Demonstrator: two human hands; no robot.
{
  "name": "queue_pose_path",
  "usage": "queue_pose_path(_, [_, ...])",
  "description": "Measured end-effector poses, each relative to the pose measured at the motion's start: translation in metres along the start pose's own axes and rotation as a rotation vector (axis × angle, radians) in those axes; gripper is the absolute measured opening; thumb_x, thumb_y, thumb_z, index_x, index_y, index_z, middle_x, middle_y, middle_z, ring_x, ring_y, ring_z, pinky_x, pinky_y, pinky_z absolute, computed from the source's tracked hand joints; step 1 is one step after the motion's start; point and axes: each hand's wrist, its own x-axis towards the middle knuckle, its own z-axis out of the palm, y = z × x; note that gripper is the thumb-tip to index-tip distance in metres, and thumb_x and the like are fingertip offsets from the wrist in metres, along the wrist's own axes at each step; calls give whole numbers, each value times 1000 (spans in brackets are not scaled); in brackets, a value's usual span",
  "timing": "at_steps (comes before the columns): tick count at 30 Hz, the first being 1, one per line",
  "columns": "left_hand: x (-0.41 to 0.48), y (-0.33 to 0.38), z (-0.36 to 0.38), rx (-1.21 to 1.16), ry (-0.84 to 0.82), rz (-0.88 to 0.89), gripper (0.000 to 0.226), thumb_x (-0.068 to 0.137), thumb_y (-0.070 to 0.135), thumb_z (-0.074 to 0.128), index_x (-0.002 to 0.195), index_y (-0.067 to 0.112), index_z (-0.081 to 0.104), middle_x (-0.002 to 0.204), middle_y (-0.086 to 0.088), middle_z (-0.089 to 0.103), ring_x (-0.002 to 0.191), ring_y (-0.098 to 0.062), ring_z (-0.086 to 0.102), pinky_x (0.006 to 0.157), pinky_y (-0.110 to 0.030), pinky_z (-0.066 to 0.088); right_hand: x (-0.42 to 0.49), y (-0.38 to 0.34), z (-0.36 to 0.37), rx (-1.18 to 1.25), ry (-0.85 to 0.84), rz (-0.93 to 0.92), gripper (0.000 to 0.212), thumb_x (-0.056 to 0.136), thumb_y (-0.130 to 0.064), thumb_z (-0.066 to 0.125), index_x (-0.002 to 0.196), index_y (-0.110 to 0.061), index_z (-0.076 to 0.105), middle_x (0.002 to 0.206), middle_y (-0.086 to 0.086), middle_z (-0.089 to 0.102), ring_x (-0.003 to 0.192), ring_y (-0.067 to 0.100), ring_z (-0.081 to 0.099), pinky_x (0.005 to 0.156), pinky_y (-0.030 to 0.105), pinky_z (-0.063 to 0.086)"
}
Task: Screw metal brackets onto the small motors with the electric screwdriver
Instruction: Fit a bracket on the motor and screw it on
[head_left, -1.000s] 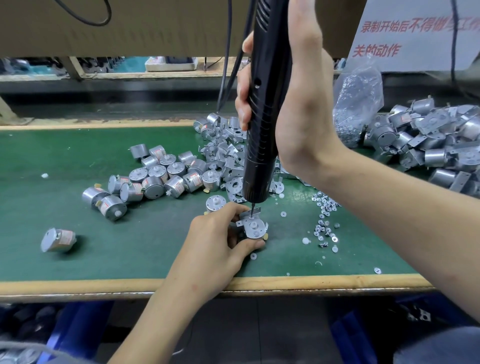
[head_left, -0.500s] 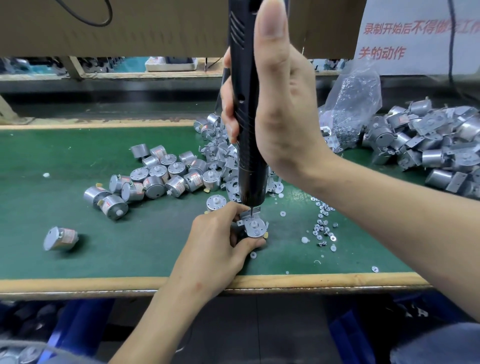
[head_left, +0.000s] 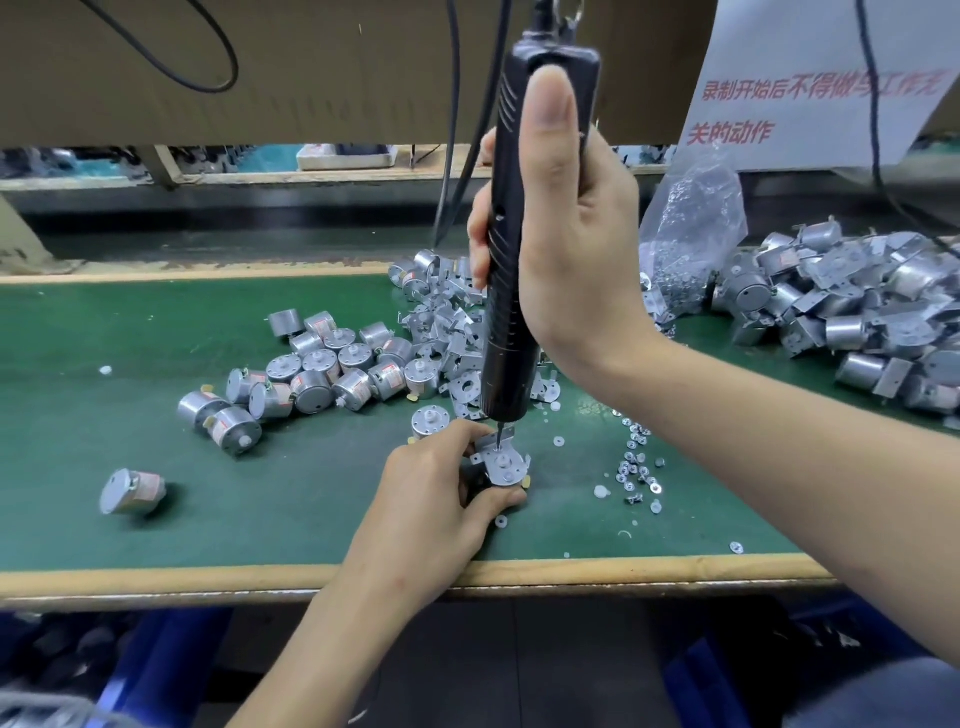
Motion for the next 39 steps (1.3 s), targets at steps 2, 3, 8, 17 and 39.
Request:
queue_pose_path(2, [1, 1, 0, 11, -4, -4, 38, 75, 38, 84, 106, 30, 62, 65, 25, 56, 60, -10, 52, 56, -11, 37, -2, 2, -8, -67, 6, 5, 32, 102, -37, 55, 88, -8, 53, 64, 7, 63, 51, 25, 62, 52, 38, 53])
queue_pose_path(3, [1, 2, 0, 21, -6, 0, 37, 75, 39, 84, 104, 32, 61, 67, 29, 56, 61, -8, 53, 56, -11, 37, -4, 5, -14, -158, 6, 6, 28, 101, -38, 59, 88, -13, 55, 68, 7, 66, 58, 26, 66, 57, 41, 56])
queue_pose_path(8, [3, 9, 0, 46, 18, 44, 35, 72, 40, 85, 92, 36, 57, 67, 28, 58, 61, -6, 56, 56, -10, 38, -30, 15, -47, -1016, -353, 225, 47, 95, -56, 61, 71, -16, 55, 60, 0, 57, 59, 17, 55, 53, 22, 39])
queue_pose_path(17, [8, 38, 17, -26, 250, 170, 52, 69, 27, 88, 113, 31, 60, 74, 14, 62, 63, -7, 54, 61, -12, 40, -38, -3, -104, -370, -573, 812, 26, 95, -22, 73, 113, -4, 68, 79, -3, 74, 67, 14, 70, 67, 21, 57])
queue_pose_path(39, [1, 28, 13, 171, 239, 74, 40, 80, 26, 76, 116, 22, 60, 92, 9, 49, 81, -5, 51, 66, -21, 36, 33, -53, -297, 174, 1322, 390, 30, 106, -20, 28, 103, -8, 56, 84, 10, 67, 43, 10, 53, 42, 18, 41])
